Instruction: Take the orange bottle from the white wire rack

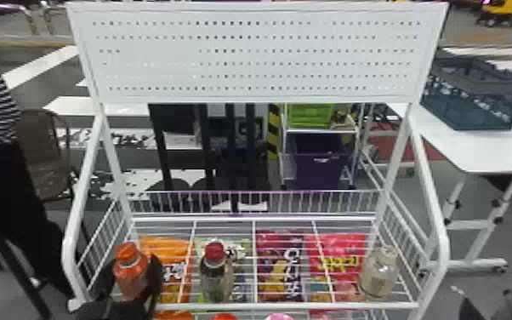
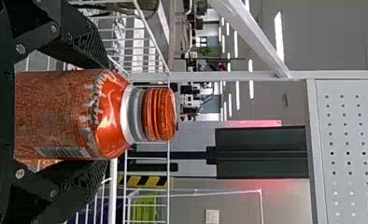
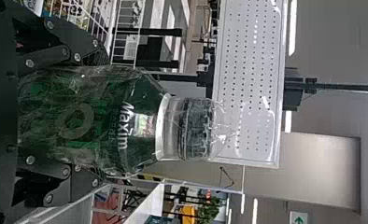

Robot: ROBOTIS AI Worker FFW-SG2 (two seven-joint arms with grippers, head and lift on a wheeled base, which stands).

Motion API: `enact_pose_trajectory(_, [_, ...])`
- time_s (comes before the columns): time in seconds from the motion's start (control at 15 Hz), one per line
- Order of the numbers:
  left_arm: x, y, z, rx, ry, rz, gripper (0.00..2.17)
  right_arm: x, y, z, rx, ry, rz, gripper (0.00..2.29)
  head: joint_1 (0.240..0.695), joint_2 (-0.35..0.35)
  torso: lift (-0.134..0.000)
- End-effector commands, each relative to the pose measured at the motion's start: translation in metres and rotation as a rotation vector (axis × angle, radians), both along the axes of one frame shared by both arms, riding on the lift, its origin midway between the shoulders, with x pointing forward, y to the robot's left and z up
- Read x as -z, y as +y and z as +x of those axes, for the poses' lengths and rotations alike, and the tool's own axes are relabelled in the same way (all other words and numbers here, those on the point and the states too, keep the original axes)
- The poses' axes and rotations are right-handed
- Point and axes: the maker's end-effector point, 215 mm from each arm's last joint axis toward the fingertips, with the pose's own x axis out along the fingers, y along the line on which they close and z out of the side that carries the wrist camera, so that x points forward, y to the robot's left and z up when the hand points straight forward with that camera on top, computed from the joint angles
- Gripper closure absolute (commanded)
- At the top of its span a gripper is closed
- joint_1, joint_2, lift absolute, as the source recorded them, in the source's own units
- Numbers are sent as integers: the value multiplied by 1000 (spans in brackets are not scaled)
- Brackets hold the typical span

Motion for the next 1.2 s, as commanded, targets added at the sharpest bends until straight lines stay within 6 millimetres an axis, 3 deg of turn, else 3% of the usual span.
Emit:
enact_pose_trajectory(0.0, [3,-3,-1,0,7,-4,1740,4,-1,4,4,14,2,826,499,0,0])
enact_pose_trajectory(0.33, [-8,-6,-6,-2,3,-10,1744,11,-2,14,9,38,8,826,499,0,0])
enact_pose_trajectory(0.53, [-25,-27,-15,29,64,-8,1744,15,-3,17,12,53,11,826,499,0,0])
enact_pose_trajectory(0.6, [-37,-35,-19,31,79,-9,1744,17,-3,18,13,56,13,826,499,0,0])
enact_pose_trajectory(0.67, [-51,-28,-27,19,103,7,1744,18,-4,18,14,57,14,826,499,0,0])
enact_pose_trajectory(0.87, [-94,-34,-53,44,137,26,1744,21,-4,19,14,58,19,826,499,0,0])
enact_pose_trajectory(1.0, [-122,-22,-77,36,133,32,1744,23,-2,19,12,60,25,826,499,0,0])
enact_pose_trajectory(1.13, [-136,-13,-98,25,123,30,1744,20,-1,19,9,52,26,826,499,0,0])
